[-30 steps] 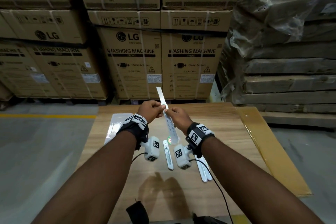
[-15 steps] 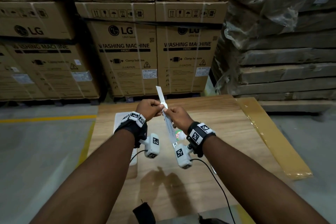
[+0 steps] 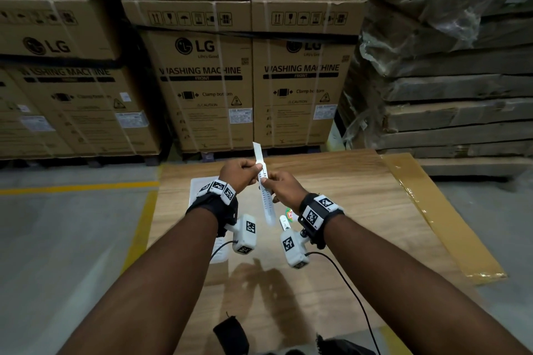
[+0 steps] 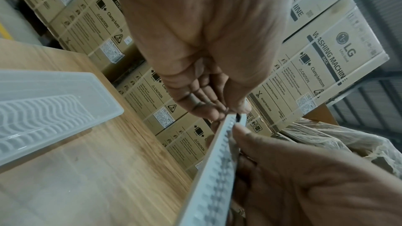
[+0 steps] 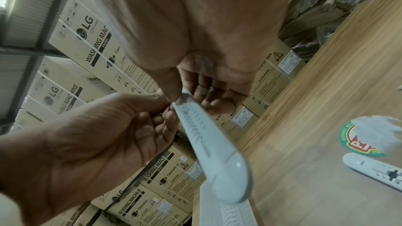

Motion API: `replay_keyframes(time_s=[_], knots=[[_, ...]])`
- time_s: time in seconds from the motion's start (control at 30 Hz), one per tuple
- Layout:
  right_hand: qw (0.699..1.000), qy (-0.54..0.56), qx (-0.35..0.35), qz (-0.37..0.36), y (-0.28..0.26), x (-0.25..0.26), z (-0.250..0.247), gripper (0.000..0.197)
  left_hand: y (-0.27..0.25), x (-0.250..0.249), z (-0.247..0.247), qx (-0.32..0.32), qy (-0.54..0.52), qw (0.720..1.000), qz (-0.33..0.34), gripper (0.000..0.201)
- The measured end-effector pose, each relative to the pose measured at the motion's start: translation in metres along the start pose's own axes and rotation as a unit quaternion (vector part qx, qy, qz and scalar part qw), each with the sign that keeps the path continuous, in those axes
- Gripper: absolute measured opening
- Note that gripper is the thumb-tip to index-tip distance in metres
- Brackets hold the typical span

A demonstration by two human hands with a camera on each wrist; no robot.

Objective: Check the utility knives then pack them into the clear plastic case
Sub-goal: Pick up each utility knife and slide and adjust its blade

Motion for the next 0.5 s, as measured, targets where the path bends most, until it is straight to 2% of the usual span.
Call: replay_keyframes(time_s=[0.1, 0.23, 0.4, 0.5], knots=[[1.000, 0.004, 0.004, 0.013, 0.004, 0.001, 0.007, 0.027, 0.002, 0.000, -0.005, -0.021, 0.023, 0.999, 0.010, 0.010], [0.998, -0.056, 0.002, 0.008, 0.003, 0.000, 0.008, 0.034, 0.002, -0.002, -0.013, -0.039, 0.041, 0.998, 0.018, 0.012], [0.999, 0.013, 0.006, 0.039, 0.000, -0.002, 0.008, 0.038, 0.000, -0.008, -0.013, -0.018, 0.061, 0.997, 0.039, 0.015], [0.999, 0.008, -0.016, 0.045, 0.000, 0.000, 0.010, 0.037, -0.002, -0.011, -0.010, -0.022, 0.074, 0.996, 0.051, 0.014]])
Point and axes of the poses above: each hand's wrist, its own y-axis towards the middle knuckle, its own z-axis out of the palm, x = y × z, the point moved 2 cm from there along y, towards the middle knuckle, and after that the axes turned 2 degrees about z, right-handed, at the moved point
